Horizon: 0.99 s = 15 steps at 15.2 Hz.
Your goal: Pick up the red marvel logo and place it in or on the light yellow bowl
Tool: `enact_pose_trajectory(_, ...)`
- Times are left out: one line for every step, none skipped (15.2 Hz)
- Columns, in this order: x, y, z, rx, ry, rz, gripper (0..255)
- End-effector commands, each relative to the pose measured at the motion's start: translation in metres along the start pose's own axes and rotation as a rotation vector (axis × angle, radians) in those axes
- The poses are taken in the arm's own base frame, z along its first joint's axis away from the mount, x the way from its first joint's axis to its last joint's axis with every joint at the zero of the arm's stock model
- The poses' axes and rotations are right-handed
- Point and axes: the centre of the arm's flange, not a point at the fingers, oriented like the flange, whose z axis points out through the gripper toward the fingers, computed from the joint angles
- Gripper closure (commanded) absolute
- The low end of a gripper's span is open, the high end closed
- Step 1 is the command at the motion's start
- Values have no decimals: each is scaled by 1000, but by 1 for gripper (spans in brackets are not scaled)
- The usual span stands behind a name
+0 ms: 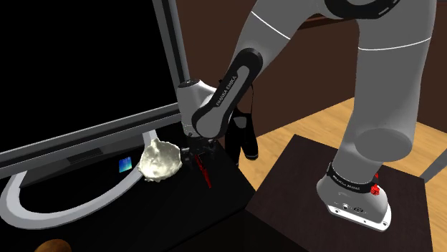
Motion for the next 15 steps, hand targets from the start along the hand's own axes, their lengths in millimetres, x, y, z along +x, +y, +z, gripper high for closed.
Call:
enact_pose_trajectory(1, -2, 7, 0, 0, 0, 0)
enact_pose_trajectory(1, -2, 7, 0, 0, 0, 0)
enact_pose_trajectory(1, -2, 7, 0, 0, 0, 0)
enact_pose_trajectory(1, -2, 7, 0, 0, 0, 0)
enact_pose_trajectory(1, -2, 7, 0, 0, 0, 0)
enact_pose_trajectory(1, -2, 7, 0, 0, 0, 0)
enact_pose_trajectory(1, -2, 7, 0, 0, 0, 0)
enact_pose_trajectory(1, -2, 7, 0, 0, 0, 0)
enact_pose_trajectory(1, -2, 7, 0, 0, 0, 255)
enact_pose_trajectory(1, -2, 7, 0, 0, 0, 255)
enact_pose_trajectory(1, -2, 7, 0, 0, 0, 255)
enact_pose_trajectory(1, -2, 7, 0, 0, 0, 255)
enact_pose_trajectory(1, -2, 7, 0, 0, 0, 255)
enact_pose_trajectory(1, -2, 7, 0, 0, 0, 255)
enact_pose_trajectory(1, -2, 7, 0, 0, 0, 255)
